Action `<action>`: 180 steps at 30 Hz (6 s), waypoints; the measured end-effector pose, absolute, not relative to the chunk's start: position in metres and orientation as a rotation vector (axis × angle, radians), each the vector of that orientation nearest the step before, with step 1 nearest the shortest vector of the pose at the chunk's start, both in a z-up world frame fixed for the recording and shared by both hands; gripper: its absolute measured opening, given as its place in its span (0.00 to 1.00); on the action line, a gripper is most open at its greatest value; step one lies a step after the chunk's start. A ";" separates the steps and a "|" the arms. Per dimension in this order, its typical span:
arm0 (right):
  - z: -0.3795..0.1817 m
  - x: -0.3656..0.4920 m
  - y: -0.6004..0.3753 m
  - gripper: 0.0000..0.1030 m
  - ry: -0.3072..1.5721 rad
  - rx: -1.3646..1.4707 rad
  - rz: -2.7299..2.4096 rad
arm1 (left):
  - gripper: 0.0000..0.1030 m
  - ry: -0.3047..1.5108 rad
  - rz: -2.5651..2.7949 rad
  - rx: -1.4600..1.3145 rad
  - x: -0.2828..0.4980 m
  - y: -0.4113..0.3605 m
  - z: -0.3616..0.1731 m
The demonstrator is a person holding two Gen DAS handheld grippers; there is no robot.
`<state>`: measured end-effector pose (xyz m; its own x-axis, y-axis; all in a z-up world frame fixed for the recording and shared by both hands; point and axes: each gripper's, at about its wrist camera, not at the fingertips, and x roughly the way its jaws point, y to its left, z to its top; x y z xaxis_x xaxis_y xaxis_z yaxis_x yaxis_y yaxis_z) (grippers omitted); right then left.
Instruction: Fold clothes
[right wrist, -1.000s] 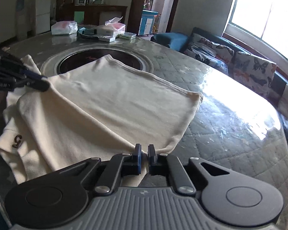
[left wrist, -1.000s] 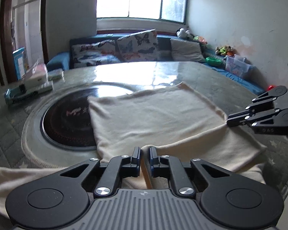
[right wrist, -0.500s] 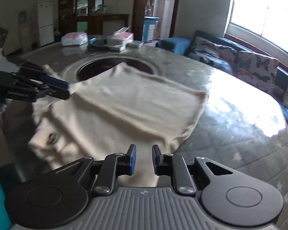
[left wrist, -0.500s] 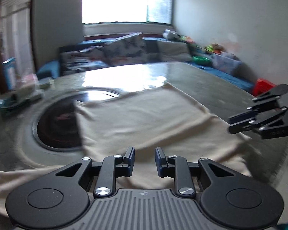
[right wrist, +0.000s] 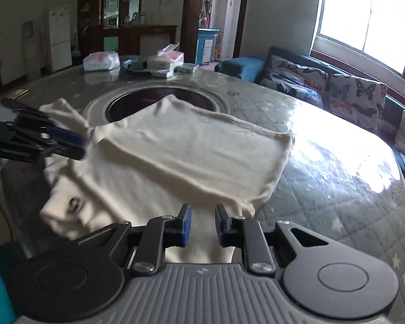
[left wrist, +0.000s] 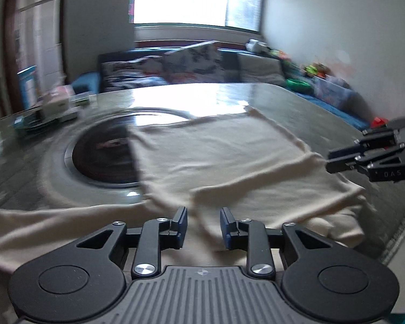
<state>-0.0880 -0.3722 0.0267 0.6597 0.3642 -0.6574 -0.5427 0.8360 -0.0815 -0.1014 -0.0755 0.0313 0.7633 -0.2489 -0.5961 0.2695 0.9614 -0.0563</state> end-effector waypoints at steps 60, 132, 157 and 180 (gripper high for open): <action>0.036 -0.078 -0.268 0.29 0.606 -0.275 0.794 | 0.02 0.494 0.066 -0.331 -0.106 0.029 0.086; 0.007 -0.109 -0.356 0.18 0.683 -0.320 0.552 | 0.29 0.668 -0.419 0.127 -0.095 -0.091 0.026; 0.016 -0.115 -0.324 0.18 0.641 -0.342 0.683 | 0.32 0.573 -0.603 0.437 -0.152 -0.103 0.030; 0.026 -0.148 -0.359 0.41 0.683 -0.511 0.662 | 0.09 0.467 -0.705 0.498 -0.136 -0.133 0.013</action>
